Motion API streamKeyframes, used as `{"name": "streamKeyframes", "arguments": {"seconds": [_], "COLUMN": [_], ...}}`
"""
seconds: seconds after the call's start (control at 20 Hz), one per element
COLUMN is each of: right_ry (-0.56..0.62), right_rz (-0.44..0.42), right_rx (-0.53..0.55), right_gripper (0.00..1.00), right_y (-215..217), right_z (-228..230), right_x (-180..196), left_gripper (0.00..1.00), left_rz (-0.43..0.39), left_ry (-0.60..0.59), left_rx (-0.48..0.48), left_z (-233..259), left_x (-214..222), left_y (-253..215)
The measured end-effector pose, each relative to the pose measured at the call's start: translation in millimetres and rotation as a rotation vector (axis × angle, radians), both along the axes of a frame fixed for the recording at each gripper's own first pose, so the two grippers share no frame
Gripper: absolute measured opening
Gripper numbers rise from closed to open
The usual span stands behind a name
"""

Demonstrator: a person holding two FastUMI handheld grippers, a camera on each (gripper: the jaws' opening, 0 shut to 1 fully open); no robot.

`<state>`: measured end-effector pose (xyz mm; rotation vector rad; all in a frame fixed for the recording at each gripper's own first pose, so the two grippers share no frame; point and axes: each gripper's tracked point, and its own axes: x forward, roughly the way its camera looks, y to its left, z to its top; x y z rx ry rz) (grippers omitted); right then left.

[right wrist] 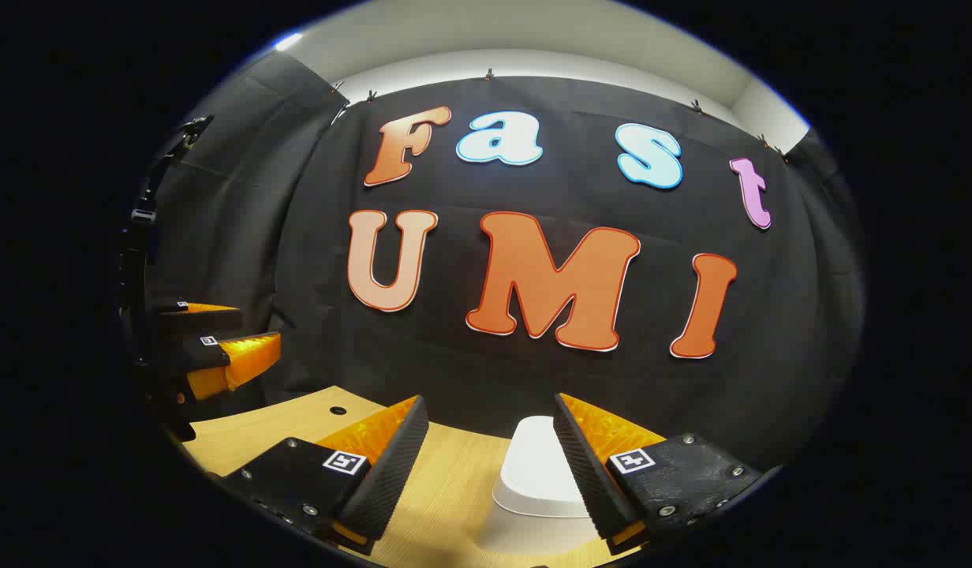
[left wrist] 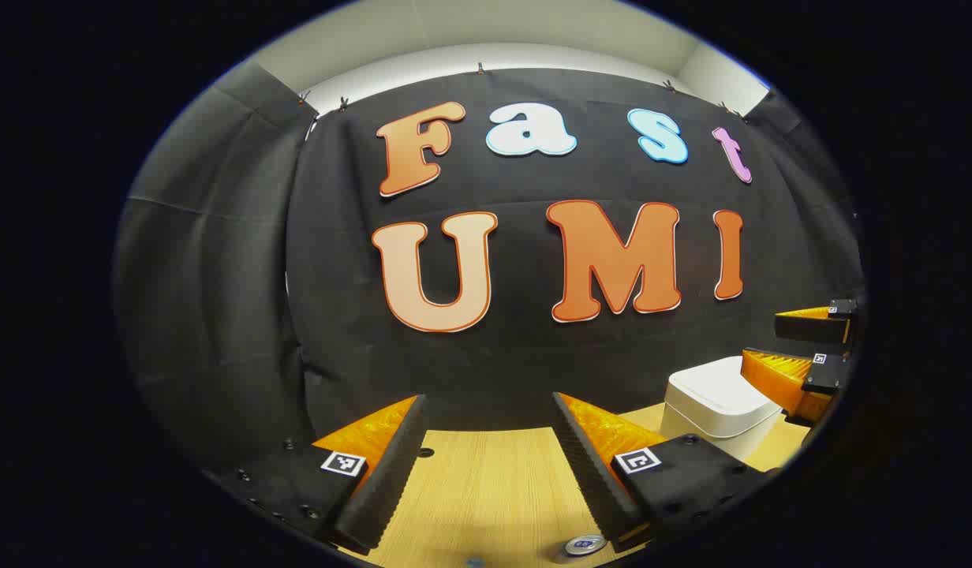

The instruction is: Press the lid of the desktop garbage bin to open it, pick up the crumpled paper on the desktop and throw it into the bin, then pick up the pop can on the desktop and drop it into the bin, and finally close the garbage bin lid.

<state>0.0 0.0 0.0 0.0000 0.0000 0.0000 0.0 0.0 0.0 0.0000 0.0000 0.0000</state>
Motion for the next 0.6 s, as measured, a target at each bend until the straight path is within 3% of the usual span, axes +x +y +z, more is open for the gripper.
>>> {"name": "streamKeyframes", "arguments": {"seconds": [0.6], "right_ry": [0.009], "right_rz": [0.015], "right_rx": [-0.019], "right_gripper": [0.96], "right_y": [0.9], "right_z": [1.5], "right_x": [1.9], "left_gripper": [0.99], "left_rz": [0.007], "left_ry": [0.012], "left_rx": [0.026], "left_z": [-3.0], "left_x": [-5.6], "left_y": [0.9]}}
